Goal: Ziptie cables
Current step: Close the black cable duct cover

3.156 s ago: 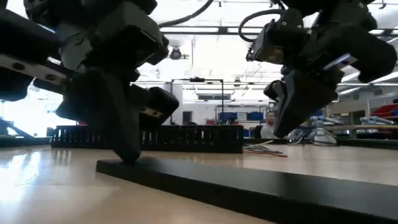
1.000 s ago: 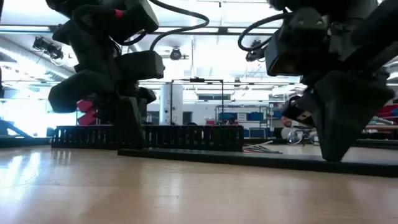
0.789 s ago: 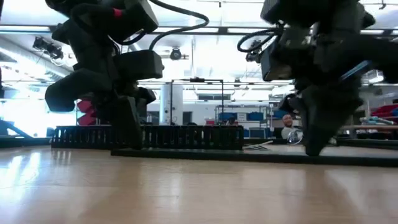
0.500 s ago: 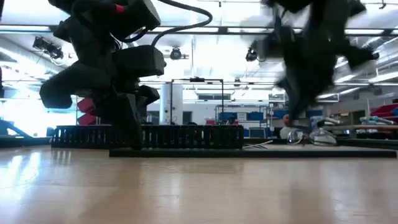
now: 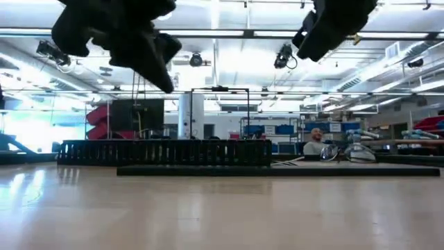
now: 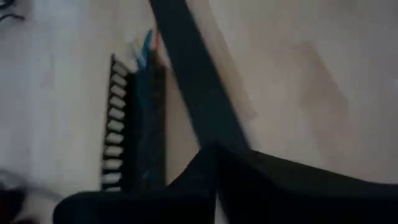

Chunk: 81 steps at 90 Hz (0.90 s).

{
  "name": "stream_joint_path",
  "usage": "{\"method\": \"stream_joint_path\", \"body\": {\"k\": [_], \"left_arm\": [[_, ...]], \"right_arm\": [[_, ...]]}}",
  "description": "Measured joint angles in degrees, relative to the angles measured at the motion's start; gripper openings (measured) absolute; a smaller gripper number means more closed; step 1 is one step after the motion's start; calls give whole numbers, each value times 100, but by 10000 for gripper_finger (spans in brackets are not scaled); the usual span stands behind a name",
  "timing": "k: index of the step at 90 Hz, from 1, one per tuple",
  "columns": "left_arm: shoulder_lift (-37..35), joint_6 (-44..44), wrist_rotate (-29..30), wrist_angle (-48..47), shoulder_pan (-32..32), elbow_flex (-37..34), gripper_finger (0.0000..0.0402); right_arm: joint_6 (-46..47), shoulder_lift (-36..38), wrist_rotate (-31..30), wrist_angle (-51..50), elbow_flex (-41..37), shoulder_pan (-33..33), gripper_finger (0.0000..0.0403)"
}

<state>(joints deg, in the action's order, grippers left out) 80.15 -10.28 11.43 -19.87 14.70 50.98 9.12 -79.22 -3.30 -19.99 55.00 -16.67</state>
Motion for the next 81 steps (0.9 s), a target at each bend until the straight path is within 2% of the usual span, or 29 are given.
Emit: {"method": "stream_joint_path", "body": {"k": [23,40,50,58,81], "left_arm": [[-787,-182,-43,-18,-465,-121,0],[-1573,53,-50,966,-1115,-945,0],[-1871,208,449,1491,-1365,-1287,0],[-1916,300,743,1647,-1440,-1370,0],[-1847,-391,779,1747,-1434,-1364,0]], "right_arm": [[-35,-388,-300,-63,-2,155,52],[-365,-790,-292,45,0,295,120],[-749,-969,-446,293,0,375,148],[-768,-1061,-554,664,2,404,158],[-503,-1087,-536,874,7,412,162]]}}
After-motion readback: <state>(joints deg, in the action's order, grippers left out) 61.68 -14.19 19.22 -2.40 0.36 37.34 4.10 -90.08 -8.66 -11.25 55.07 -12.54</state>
